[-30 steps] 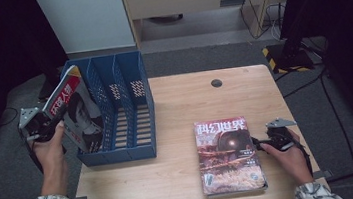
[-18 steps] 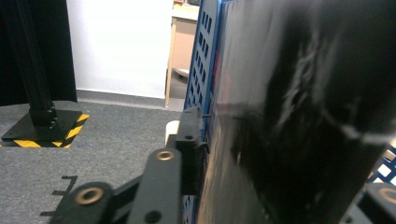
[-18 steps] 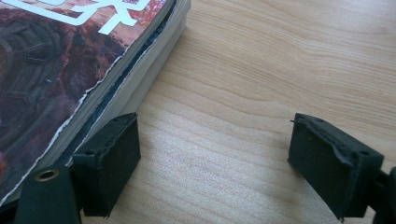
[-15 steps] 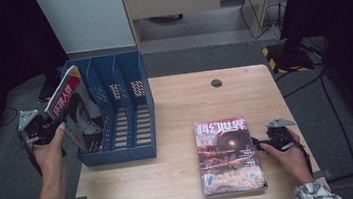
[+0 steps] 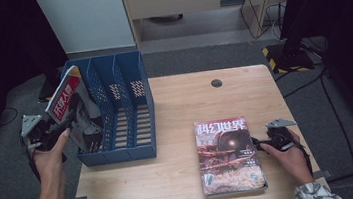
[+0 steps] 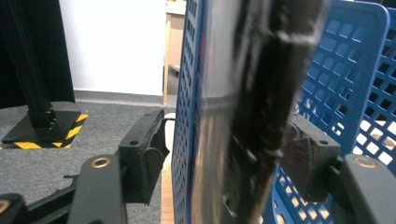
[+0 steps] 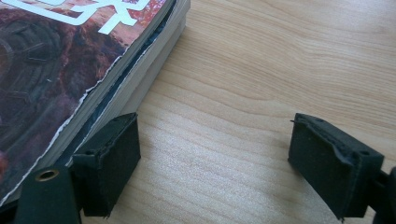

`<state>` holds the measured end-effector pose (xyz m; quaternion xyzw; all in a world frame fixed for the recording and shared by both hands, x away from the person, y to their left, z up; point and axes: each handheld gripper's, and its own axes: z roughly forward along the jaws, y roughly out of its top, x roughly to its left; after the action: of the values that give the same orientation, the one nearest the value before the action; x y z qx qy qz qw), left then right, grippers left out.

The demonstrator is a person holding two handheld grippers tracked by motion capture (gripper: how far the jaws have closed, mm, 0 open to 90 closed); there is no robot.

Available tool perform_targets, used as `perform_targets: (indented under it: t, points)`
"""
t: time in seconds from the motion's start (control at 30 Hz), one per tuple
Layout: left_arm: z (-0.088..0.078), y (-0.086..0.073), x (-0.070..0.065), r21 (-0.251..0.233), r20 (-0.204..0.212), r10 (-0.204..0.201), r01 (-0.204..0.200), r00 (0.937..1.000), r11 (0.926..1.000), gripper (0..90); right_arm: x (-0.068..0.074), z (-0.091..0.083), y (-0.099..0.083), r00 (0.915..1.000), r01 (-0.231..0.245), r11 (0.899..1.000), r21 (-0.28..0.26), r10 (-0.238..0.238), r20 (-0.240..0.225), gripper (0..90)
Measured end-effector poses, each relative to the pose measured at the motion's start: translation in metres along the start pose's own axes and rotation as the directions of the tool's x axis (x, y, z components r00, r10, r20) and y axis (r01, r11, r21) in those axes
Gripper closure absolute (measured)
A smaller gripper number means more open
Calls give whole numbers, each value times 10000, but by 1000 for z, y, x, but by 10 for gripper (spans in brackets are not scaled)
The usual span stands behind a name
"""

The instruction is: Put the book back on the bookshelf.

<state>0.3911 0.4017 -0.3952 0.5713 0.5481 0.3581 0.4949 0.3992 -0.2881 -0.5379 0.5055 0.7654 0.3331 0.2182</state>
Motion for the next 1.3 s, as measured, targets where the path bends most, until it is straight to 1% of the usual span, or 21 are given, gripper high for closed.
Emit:
perform_targets:
  t: [0.23,0.37,0.5,0.67,0.83,1.13,1.3]
  points:
    - [-7,-5,2,222,23,66,-66,10000,9997,335,0,0,0,10000,-6,10000,-1,6,10,167]
    - [-12,-7,2,312,73,-19,17,10000,9995,324,0,0,0,10000,-9,10000,1,9,25,167]
    - [-15,-9,1,523,122,-7,1,9999,9986,315,0,0,0,10000,-17,10000,-3,17,27,167]
    - [-20,-11,2,540,36,-196,194,9998,9984,308,0,0,0,10000,-29,10000,26,29,19,165]
    - [-25,-15,0,590,22,-224,222,9997,9980,308,0,0,0,10000,-22,10000,6,22,21,158]
    - [-35,-18,-5,559,154,-129,120,9998,9984,335,0,0,0,10000,-37,10000,22,37,40,158]
    - [-42,-21,-10,775,182,221,-235,9996,9967,354,0,0,0,10000,-36,10000,21,36,35,158]
